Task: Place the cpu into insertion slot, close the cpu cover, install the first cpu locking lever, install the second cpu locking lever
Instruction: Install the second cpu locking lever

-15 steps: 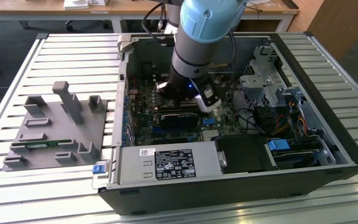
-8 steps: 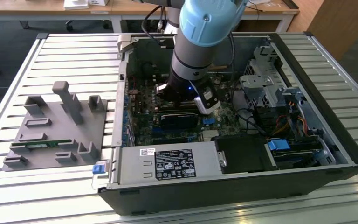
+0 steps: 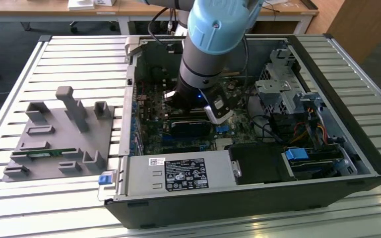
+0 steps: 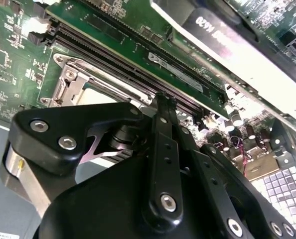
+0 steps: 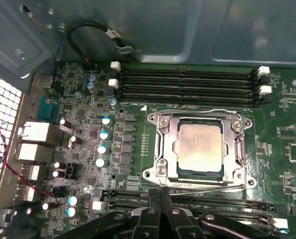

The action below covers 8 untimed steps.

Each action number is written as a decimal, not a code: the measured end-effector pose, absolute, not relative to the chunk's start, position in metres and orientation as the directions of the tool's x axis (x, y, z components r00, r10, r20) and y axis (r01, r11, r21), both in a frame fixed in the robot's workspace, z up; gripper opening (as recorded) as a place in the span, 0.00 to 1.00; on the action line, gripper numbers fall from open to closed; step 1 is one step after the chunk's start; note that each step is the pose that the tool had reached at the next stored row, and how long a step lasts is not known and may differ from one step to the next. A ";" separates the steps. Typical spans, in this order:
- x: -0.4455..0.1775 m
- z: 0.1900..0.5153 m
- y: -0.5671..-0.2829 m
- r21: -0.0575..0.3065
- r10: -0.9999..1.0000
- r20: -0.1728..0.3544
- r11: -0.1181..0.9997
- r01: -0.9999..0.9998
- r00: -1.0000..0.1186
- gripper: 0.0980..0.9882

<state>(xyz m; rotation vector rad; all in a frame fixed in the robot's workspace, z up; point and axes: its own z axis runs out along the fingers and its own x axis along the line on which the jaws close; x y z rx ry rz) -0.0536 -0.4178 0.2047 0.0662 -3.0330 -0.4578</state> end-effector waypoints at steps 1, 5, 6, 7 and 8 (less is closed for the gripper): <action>-0.054 0.204 -0.418 0.301 -0.054 0.066 0.953 -0.032 -0.996 0.01; -0.054 0.200 -0.418 0.313 -0.055 0.065 0.949 -0.032 -0.996 0.01; -0.054 0.199 -0.418 0.315 -0.055 0.065 0.949 -0.032 -0.996 0.01; -0.054 0.199 -0.418 0.318 -0.055 0.065 0.948 -0.032 -0.996 0.01; -0.054 0.198 -0.418 0.320 -0.055 0.065 0.947 -0.032 -0.996 0.01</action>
